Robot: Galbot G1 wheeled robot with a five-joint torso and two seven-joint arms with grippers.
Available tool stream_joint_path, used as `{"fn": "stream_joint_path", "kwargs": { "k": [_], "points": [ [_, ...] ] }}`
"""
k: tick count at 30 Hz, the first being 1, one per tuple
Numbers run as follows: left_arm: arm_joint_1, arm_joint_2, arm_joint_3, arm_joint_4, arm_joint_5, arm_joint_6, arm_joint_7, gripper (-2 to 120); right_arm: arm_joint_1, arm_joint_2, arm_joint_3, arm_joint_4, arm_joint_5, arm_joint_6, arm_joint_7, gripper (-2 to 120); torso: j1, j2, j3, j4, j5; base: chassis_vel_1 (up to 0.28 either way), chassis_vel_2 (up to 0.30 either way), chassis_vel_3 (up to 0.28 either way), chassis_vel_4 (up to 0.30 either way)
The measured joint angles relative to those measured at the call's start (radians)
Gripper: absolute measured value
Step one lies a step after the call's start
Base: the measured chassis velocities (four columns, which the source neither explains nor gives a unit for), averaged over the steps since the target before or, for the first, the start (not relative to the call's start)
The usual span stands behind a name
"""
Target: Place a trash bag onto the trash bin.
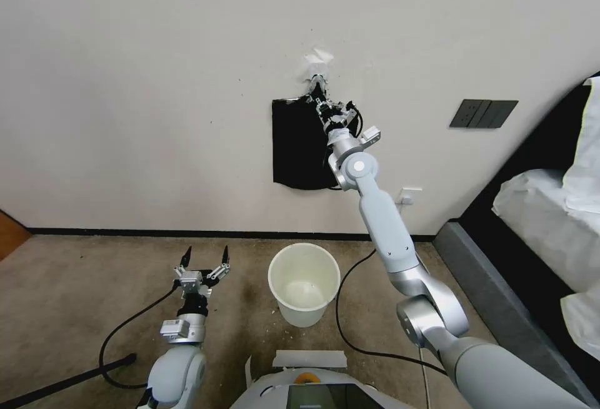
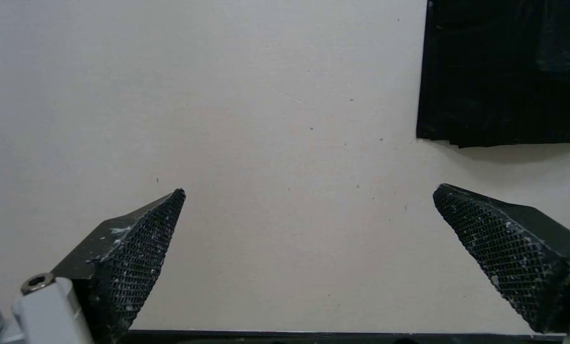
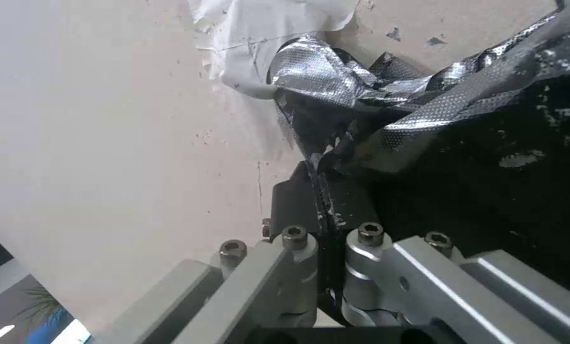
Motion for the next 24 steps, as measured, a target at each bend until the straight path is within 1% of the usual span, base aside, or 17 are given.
{"fn": "stream_joint_path", "kwargs": {
  "k": [2,3,8,12,16,19,24],
  "points": [
    [0.0,0.0,0.0,0.0,0.0,0.0,0.0,100,-0.009,-0.004,-0.002,0.011,-0.004,0.0,0.0,0,0.0,0.0,0.0,0.0,0.0,0.0,0.0,0.0,0.0],
    [0.0,-0.001,0.0,0.001,0.0,-0.001,0.0,100,-0.036,-0.016,-0.011,0.037,-0.015,0.001,0.0,0,0.0,0.0,0.0,0.0,0.0001,0.0,0.0,0.0,0.0],
    [-0.002,-0.002,0.005,0.003,0.001,-0.002,0.0,100,-0.104,-0.048,-0.032,0.087,-0.047,0.002,0.0,0,0.0,0.0,0.0,-0.0001,0.0001,0.0,0.0,0.0,0.0],
    [-0.005,-0.002,0.012,0.005,0.002,-0.003,0.0,100,-0.186,-0.095,-0.047,0.155,-0.075,0.002,0.008,0,0.0,0.0,0.0,-0.0002,0.0002,0.0,0.0,0.0,0.0],
    [-0.006,-0.002,0.015,0.005,0.002,-0.003,0.001,100,-0.221,-0.121,-0.05,0.2,-0.083,0.001,0.018,0,0.0,0.0,0.0,-0.0001,0.0002,0.0,0.0,0.0,0.0],
    [-0.009,-0.001,0.026,0.005,0.004,-0.003,0.001,100,-0.271,-0.155,-0.058,0.269,-0.099,-0.002,0.03,0,0.0,0.0,0.0,-0.0001,0.0001,0.0,0.0,0.0,0.0],
    [-0.01,-0.005,0.036,0.0,0.007,-0.004,0.002,100,-0.32,-0.175,-0.069,0.321,-0.124,-0.006,0.038,0,0.0,0.0,0.0,-0.0001,0.0001,0.0,0.0,0.0,0.0]
  ]
}}
